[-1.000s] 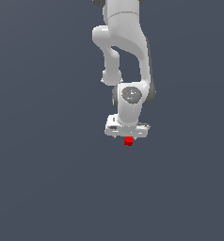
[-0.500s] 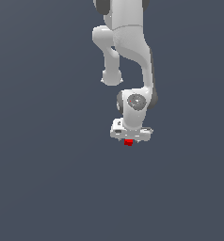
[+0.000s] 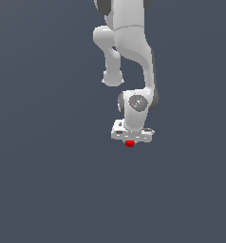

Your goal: Lift up the red cube by 0.2 meters.

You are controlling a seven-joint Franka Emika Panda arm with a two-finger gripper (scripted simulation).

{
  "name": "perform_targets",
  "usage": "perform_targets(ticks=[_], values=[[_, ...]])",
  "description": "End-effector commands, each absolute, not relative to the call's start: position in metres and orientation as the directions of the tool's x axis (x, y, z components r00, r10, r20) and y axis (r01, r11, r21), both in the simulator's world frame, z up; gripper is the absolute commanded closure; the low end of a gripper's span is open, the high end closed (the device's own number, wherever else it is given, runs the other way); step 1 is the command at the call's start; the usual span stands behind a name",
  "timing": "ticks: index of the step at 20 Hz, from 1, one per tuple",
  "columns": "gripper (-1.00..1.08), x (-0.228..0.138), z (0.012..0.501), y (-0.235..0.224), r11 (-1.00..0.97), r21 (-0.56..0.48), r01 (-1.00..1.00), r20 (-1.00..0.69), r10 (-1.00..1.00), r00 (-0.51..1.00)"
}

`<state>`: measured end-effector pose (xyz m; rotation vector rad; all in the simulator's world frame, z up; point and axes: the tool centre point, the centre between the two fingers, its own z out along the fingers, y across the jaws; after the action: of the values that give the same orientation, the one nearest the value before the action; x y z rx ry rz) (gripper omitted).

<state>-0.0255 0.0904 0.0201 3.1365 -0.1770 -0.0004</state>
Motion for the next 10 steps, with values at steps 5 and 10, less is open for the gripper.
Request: perform_targets(ticks=[5,10], values=[[1.08,-0.026,0.025,0.090,-0.994,0.000,-0.113,0.000,-0.113,0.994],[1.08,-0.026,0.043,0.090,-0.994,0.000,-0.113,0.000,-0.113,0.994]])
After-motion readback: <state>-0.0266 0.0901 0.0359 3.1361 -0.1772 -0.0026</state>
